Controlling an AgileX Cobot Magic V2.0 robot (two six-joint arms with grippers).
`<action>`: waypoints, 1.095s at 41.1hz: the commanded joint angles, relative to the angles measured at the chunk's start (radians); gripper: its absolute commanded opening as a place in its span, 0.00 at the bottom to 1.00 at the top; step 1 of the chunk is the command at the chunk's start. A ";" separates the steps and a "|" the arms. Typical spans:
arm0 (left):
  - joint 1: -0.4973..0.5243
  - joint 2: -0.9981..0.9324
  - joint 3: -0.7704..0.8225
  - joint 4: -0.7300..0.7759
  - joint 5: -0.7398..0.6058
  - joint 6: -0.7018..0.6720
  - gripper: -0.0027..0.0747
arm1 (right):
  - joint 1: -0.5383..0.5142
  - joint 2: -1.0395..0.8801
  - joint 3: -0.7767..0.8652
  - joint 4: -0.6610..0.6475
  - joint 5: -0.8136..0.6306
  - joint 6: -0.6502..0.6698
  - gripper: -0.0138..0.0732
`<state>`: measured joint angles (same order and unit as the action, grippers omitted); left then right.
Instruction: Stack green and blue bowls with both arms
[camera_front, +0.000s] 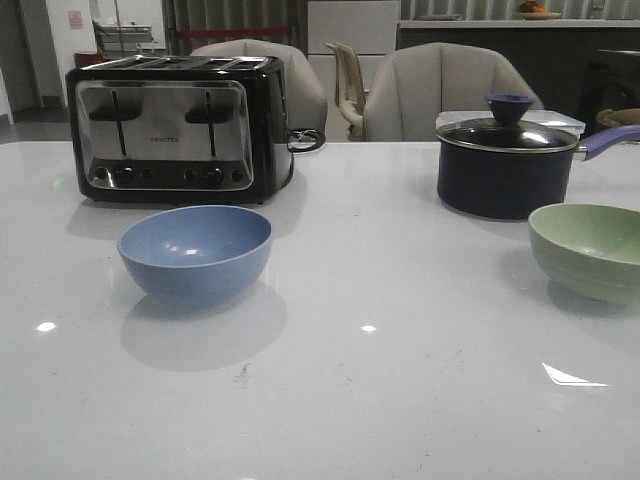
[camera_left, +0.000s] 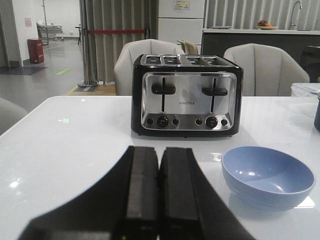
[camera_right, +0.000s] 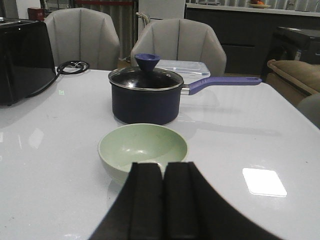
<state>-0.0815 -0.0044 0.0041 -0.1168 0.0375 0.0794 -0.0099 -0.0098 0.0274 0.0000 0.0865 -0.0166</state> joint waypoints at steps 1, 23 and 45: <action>0.002 -0.020 0.022 -0.009 -0.090 0.000 0.16 | -0.003 -0.021 -0.001 0.000 -0.092 -0.006 0.20; 0.002 -0.020 0.022 -0.009 -0.090 0.000 0.16 | -0.003 -0.021 -0.001 0.000 -0.093 -0.006 0.20; 0.002 -0.020 0.022 -0.009 -0.090 0.000 0.16 | -0.003 -0.021 -0.001 0.055 -0.071 -0.006 0.20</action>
<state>-0.0815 -0.0044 0.0041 -0.1168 0.0375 0.0794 -0.0099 -0.0098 0.0274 0.0461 0.0953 -0.0166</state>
